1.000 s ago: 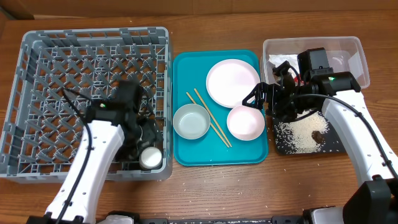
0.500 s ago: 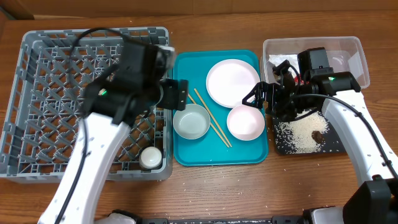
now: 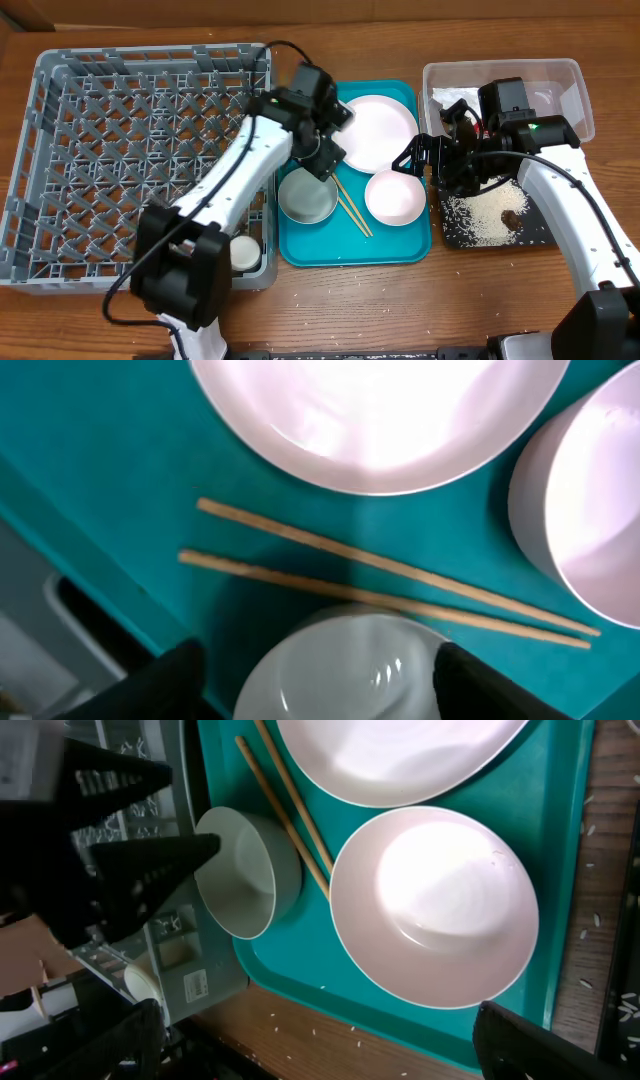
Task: Sort waste into correct bins and load items into the dishwasher
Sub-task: 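Move the left gripper to the white bowl and grip its rim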
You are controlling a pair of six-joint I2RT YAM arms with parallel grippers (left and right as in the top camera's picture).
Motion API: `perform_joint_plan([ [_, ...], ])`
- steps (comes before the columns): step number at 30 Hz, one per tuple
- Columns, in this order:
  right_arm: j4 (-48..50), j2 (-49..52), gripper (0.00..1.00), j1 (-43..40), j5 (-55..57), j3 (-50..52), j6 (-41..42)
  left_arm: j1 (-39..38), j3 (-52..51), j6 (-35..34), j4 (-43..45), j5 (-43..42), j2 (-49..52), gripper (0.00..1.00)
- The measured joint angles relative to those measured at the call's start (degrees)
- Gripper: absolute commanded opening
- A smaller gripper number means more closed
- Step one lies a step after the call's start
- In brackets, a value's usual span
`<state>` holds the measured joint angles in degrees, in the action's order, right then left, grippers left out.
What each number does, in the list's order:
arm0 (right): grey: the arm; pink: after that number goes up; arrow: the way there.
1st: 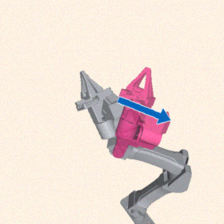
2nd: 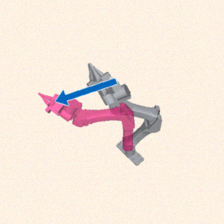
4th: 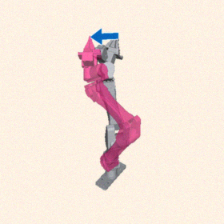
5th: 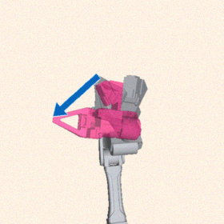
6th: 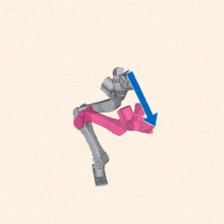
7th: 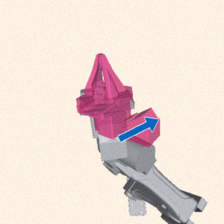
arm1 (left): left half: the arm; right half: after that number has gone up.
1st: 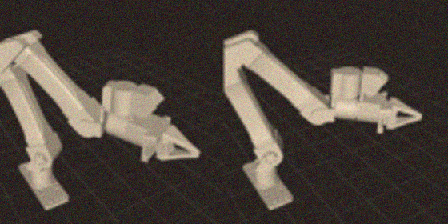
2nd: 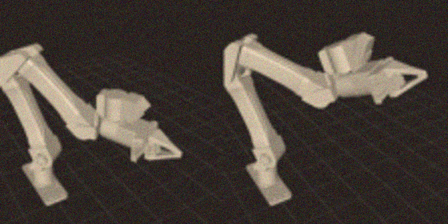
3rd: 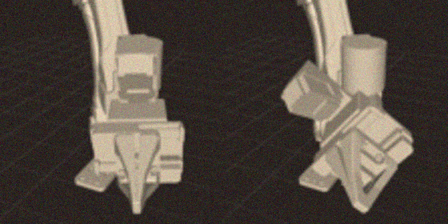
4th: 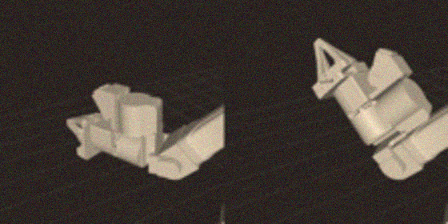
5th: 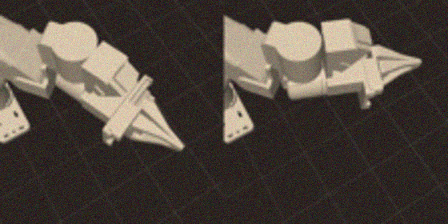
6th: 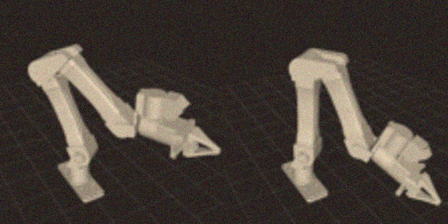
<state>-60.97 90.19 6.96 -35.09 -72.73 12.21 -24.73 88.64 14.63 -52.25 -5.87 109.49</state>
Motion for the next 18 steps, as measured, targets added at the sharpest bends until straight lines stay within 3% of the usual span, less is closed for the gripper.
perform_joint_plan([
  [9,0.0,0.0,1.00,0.0,0.6,0.0,0.0,-0.3,0.0,4.5,-2.5,1.5,7.1,0.54],
  [11,0.0,0.0,1.00,0.0,0.8,0.0,0.0,-0.3,0.0,5.0,-2.6,1.6,7.9,0.44],
  [12,0.0,0.0,1.00,0.0,0.8,0.0,0.0,-0.3,0.0,5.3,-2.6,1.6,8.2,0.34],
  [13,0.0,0.0,1.00,0.0,0.8,0.0,0.0,-0.3,0.0,5.5,-2.6,1.7,8.4,0.14],
  [14,0.0,0.0,1.00,0.0,0.9,0.0,0.0,-0.3,0.0,5.6,-2.6,1.7,8.6,0.04],
  [18,0.0,0.0,1.00,0.0,1.0,0.0,0.0,-0.3,0.0,5.7,-3.7,1.9,8.9,0.04],
])
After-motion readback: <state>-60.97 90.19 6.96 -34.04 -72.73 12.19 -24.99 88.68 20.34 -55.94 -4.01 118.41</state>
